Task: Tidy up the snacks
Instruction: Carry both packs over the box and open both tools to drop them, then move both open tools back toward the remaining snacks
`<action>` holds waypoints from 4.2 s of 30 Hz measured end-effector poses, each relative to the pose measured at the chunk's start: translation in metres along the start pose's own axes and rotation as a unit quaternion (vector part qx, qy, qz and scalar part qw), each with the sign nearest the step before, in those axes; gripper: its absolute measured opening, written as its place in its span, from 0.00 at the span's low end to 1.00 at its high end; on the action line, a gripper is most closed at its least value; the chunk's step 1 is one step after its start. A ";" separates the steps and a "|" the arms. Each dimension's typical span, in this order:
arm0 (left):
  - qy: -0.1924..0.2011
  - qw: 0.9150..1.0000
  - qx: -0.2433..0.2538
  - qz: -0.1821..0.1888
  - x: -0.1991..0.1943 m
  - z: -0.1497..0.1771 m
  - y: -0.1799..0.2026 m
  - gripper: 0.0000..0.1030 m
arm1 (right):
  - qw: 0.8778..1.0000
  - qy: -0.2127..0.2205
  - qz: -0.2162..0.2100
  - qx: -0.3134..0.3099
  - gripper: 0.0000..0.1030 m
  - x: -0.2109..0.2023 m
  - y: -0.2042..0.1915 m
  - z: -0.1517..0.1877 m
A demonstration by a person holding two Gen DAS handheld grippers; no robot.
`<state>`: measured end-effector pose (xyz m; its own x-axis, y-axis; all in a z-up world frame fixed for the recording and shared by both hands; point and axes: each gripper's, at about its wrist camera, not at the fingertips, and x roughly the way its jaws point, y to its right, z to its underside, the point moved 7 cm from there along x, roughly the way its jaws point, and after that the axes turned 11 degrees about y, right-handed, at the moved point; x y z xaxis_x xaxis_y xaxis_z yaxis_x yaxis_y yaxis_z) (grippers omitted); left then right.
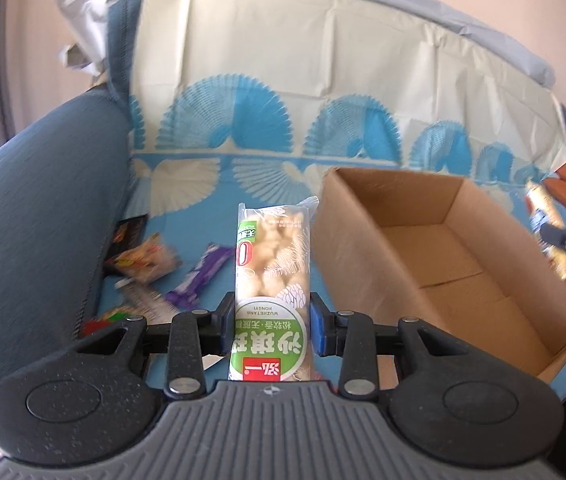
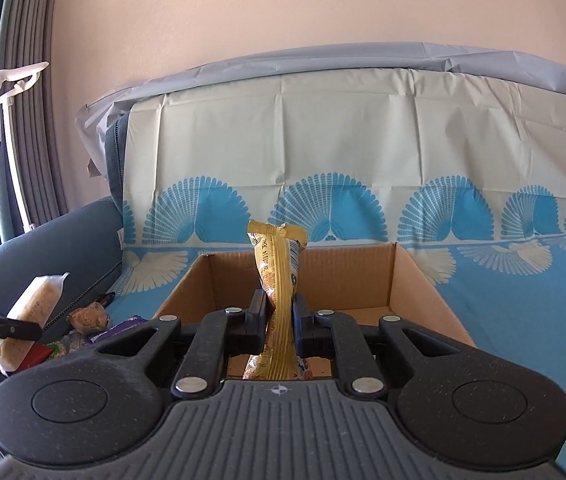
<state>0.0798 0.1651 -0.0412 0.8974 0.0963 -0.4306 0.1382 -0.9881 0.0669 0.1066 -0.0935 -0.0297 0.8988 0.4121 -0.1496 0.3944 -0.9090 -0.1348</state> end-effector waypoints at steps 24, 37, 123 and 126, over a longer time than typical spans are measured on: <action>0.094 0.990 0.024 0.105 0.052 -0.025 0.155 0.39 | 0.996 0.005 0.088 0.019 0.13 0.022 0.046 0.006; 0.084 0.986 -0.009 0.140 0.064 -0.027 0.168 0.39 | 0.993 0.004 0.120 0.015 0.13 0.028 0.049 0.009; -0.039 0.986 0.025 -0.158 -0.002 0.035 -0.121 0.25 | 0.974 -0.129 -0.166 -0.083 0.50 0.054 -0.218 0.098; -0.071 0.985 0.045 -0.152 0.012 0.042 -0.116 0.31 | 0.973 -0.143 -0.160 -0.085 0.61 0.066 -0.225 0.110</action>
<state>0.0571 0.2754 -0.0921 0.7517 0.3785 -0.5401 0.3486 -0.9232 -0.1618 0.0562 0.1451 -0.1173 0.6449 0.6534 -0.3965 0.6927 -0.7189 -0.0579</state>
